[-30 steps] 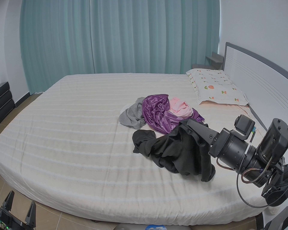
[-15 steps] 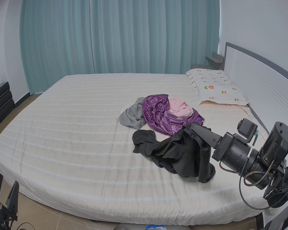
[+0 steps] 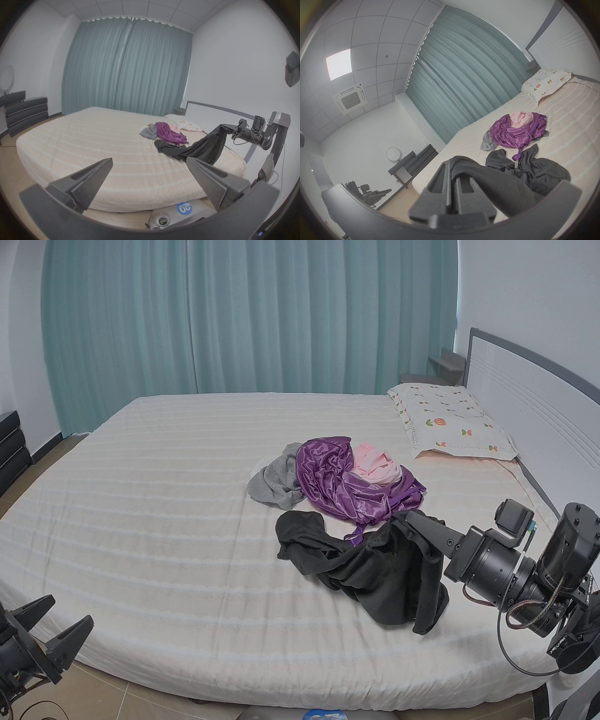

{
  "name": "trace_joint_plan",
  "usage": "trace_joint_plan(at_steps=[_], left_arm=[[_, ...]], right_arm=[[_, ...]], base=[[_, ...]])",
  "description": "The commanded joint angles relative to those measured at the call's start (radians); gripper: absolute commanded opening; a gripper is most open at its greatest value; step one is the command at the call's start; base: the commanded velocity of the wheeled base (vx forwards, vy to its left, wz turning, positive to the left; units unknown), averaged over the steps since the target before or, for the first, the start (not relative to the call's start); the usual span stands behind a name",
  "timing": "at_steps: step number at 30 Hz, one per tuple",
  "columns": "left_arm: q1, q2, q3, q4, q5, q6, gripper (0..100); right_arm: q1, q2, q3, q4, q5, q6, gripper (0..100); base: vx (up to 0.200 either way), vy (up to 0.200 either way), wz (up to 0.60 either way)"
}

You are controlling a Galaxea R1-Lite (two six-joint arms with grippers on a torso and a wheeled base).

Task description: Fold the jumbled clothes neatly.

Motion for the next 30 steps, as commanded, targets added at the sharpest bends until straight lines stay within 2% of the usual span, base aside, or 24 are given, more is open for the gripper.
trace_joint_plan(at_steps=[1, 3, 8, 10, 11, 15, 20, 25, 30], left_arm=[[-0.029, 0.296, -0.015, -0.087, -0.063, -0.002, 100], [-0.049, 0.348, -0.015, -0.114, -0.063, -0.003, 100], [-0.162, 0.551, -0.018, -0.215, -0.057, -0.02, 100], [-0.171, 0.566, -0.022, -0.223, -0.057, -0.02, 100], [-0.224, 0.653, -0.035, -0.274, -0.054, -0.022, 100], [-0.296, 0.793, -0.057, -0.363, -0.048, -0.023, 100], [-0.394, 0.954, -0.1, -0.459, -0.042, -0.108, 100], [-0.49, 1.137, -0.18, -0.538, 0.034, -0.172, 100], [-0.543, 1.305, -0.246, -0.645, 0.104, -0.209, 100]], right_arm=[[-0.019, 0.017, 0.012, -0.001, 0.0, -0.001, 0], [-0.019, 0.019, 0.012, -0.001, 0.0, -0.001, 0], [-0.016, 0.016, -0.002, -0.001, 0.0, -0.007, 0], [-0.016, 0.016, -0.004, -0.001, 0.0, -0.007, 0], [-0.011, 0.02, -0.011, -0.001, 0.001, -0.007, 0], [-0.002, 0.01, -0.022, -0.005, 0.0, -0.011, 0], [0.018, -0.004, -0.022, -0.051, 0.001, -0.028, 0], [0.055, -0.006, -0.031, -0.074, 0.001, -0.065, 0], [0.089, -0.003, -0.028, -0.079, 0.001, -0.074, 0]], base=[[0.0, 0.0, 0.0], [0.0, 0.0, 0.0], [0.0, 0.0, 0.0], [0.0, 0.0, 0.0], [0.0, 0.0, 0.0], [0.0, 0.0, 0.0], [0.0, 0.0, 0.0], [0.0, 0.0, 0.0], [0.0, 0.0, 0.0]])
